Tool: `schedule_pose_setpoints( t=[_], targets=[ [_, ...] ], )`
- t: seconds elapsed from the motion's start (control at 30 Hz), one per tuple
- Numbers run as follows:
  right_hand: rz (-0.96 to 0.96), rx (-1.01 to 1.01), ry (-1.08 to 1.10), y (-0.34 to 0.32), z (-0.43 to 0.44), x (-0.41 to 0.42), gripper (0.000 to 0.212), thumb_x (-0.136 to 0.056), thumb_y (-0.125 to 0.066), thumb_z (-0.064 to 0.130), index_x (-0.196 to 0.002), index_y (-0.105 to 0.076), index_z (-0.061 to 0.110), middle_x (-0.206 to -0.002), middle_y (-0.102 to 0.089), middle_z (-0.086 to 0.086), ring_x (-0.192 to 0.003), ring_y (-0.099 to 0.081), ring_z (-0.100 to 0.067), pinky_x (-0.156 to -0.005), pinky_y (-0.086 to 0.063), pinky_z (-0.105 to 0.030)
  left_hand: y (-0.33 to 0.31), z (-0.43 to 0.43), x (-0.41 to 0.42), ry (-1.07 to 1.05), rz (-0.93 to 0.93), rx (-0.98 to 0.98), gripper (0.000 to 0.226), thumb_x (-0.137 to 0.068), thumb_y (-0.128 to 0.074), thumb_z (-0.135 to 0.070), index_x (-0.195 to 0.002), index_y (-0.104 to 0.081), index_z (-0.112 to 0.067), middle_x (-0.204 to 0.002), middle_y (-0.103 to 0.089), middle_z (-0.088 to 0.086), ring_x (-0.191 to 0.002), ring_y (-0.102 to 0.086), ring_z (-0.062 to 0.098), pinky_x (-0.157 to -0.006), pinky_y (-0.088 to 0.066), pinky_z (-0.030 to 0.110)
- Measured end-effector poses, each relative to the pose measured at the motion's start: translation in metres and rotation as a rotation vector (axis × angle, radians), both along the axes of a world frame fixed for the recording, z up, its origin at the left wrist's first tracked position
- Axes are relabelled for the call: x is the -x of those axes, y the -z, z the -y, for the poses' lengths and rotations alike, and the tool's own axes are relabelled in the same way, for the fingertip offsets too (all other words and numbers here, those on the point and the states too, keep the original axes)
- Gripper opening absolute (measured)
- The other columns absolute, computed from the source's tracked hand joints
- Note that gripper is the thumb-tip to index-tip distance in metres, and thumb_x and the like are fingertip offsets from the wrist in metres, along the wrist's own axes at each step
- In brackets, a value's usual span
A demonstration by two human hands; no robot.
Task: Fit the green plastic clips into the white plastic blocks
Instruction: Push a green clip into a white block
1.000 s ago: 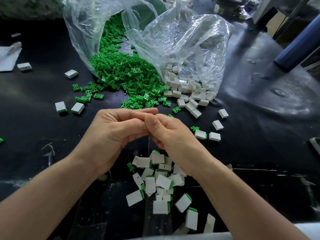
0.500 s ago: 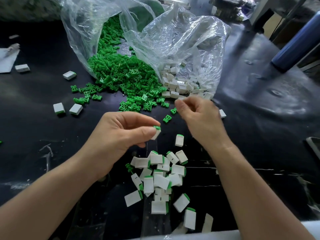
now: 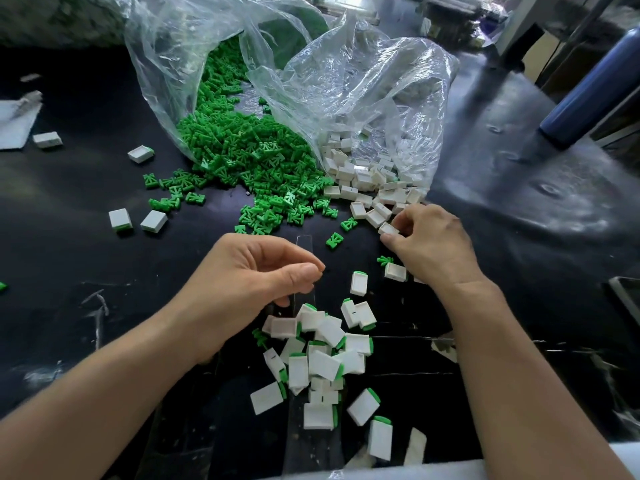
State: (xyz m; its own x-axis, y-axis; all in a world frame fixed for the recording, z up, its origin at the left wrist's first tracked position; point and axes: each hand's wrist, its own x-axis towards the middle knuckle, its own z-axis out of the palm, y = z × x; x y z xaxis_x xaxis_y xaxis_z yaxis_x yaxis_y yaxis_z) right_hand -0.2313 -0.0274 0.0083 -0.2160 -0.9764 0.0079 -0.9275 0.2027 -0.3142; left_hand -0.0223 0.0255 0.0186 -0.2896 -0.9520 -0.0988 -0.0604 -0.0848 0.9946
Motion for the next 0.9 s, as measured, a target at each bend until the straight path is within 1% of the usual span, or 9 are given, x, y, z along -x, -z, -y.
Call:
schedule_pose_setpoints(
  t=[0.1, 0.2, 0.4, 0.53, 0.6, 0.67, 0.73, 0.8, 0.9],
  targets=[
    [0.090, 0.065, -0.034, -0.005, -0.005, -0.002, 0.017, -0.081, -0.066, 0.032, -0.094, -0.065, 0.022, -0.087, -0.061, 0.004, -0.093, -0.058, -0.020, -0.077, -0.040, -0.026, 0.002, 0.001, 0.000, -0.036, 0.007, -0.020, 0.022, -0.058, -0.067, -0.032, -0.075, -0.075, -0.020, -0.073, -0.074, 0.004, -0.065, -0.067, 0.007, -0.053, -0.049, 0.015],
    [0.257, 0.168, -0.179, -0.012, -0.015, -0.018, 0.013, -0.080, -0.068, 0.027, -0.092, -0.066, 0.022, -0.068, -0.054, 0.017, -0.078, -0.058, -0.013, -0.077, -0.047, -0.029, 0.004, 0.003, -0.001, -0.097, 0.016, -0.046, 0.009, -0.073, -0.068, -0.015, -0.078, -0.074, -0.019, -0.076, -0.074, 0.003, -0.064, -0.068, 0.009, -0.052, -0.050, 0.015],
    [0.363, 0.213, -0.534, -0.015, -0.032, -0.050, 0.017, -0.077, -0.072, 0.014, -0.094, -0.067, 0.012, -0.077, -0.060, 0.005, -0.072, -0.054, -0.013, -0.070, -0.045, -0.028, 0.004, 0.006, 0.000, -0.164, -0.040, -0.118, 0.032, -0.062, -0.066, -0.026, -0.093, -0.067, -0.019, -0.078, -0.073, 0.007, -0.063, -0.068, 0.011, -0.054, -0.053, 0.017],
    [0.394, 0.176, -0.688, -0.011, -0.034, -0.055, 0.021, -0.074, -0.072, 0.004, -0.095, -0.067, 0.007, -0.081, -0.061, 0.005, -0.072, -0.054, -0.007, -0.068, -0.042, -0.017, 0.004, 0.007, 0.001, -0.139, -0.041, -0.107, 0.015, -0.071, -0.066, -0.010, -0.086, -0.068, -0.010, -0.066, -0.071, 0.007, -0.057, -0.066, 0.009, -0.052, -0.052, 0.015],
    [0.479, 0.131, -0.666, -0.010, -0.032, -0.051, 0.024, -0.075, -0.065, -0.005, -0.096, -0.066, 0.007, -0.077, -0.059, 0.010, -0.068, -0.053, 0.001, -0.065, -0.039, -0.008, 0.005, 0.007, 0.001, -0.164, -0.051, -0.108, 0.010, -0.074, -0.066, -0.003, -0.081, -0.068, -0.009, -0.064, -0.071, 0.007, -0.056, -0.065, 0.010, -0.051, -0.052, 0.015],
    [0.497, 0.140, -0.557, -0.010, -0.028, -0.046, 0.027, -0.078, -0.058, -0.008, -0.098, -0.066, 0.008, -0.077, -0.058, 0.013, -0.071, -0.053, 0.004, -0.067, -0.040, -0.006, 0.004, 0.007, 0.001, -0.172, -0.062, -0.114, 0.012, -0.076, -0.065, 0.002, -0.078, -0.068, -0.009, -0.065, -0.071, 0.007, -0.057, -0.066, 0.011, -0.052, -0.053, 0.016],
    [0.414, 0.169, -0.419, -0.007, -0.022, -0.041, 0.026, -0.082, -0.057, -0.001, -0.104, -0.066, 0.011, -0.087, -0.062, 0.008, -0.081, -0.054, 0.000, -0.078, -0.042, -0.012, 0.004, 0.006, 0.001, -0.159, -0.063, -0.118, 0.016, -0.078, -0.062, 0.007, -0.077, -0.068, -0.009, -0.066, -0.071, 0.007, -0.059, -0.068, 0.012, -0.053, -0.053, 0.016],
    [0.299, 0.152, -0.336, -0.001, -0.018, -0.039, 0.029, -0.087, -0.057, 0.011, -0.115, -0.063, 0.013, -0.105, -0.061, 0.000, -0.098, -0.054, -0.012, -0.090, -0.038, -0.021, 0.003, 0.005, 0.002, -0.142, -0.068, -0.121, 0.019, -0.078, -0.061, 0.010, -0.077, -0.067, -0.008, -0.067, -0.072, 0.006, -0.061, -0.069, 0.012, -0.054, -0.054, 0.017],
    [0.171, 0.067, -0.321, 0.007, -0.014, -0.041, 0.034, -0.091, -0.054, 0.024, -0.124, -0.057, 0.018, -0.112, -0.052, -0.003, -0.111, -0.047, -0.019, -0.089, -0.031, -0.025, 0.003, 0.005, 0.002, -0.130, -0.078, -0.122, 0.021, -0.079, -0.059, 0.013, -0.077, -0.067, -0.007, -0.068, -0.072, 0.006, -0.062, -0.069, 0.013, -0.054, -0.054, 0.017]
  ],
)
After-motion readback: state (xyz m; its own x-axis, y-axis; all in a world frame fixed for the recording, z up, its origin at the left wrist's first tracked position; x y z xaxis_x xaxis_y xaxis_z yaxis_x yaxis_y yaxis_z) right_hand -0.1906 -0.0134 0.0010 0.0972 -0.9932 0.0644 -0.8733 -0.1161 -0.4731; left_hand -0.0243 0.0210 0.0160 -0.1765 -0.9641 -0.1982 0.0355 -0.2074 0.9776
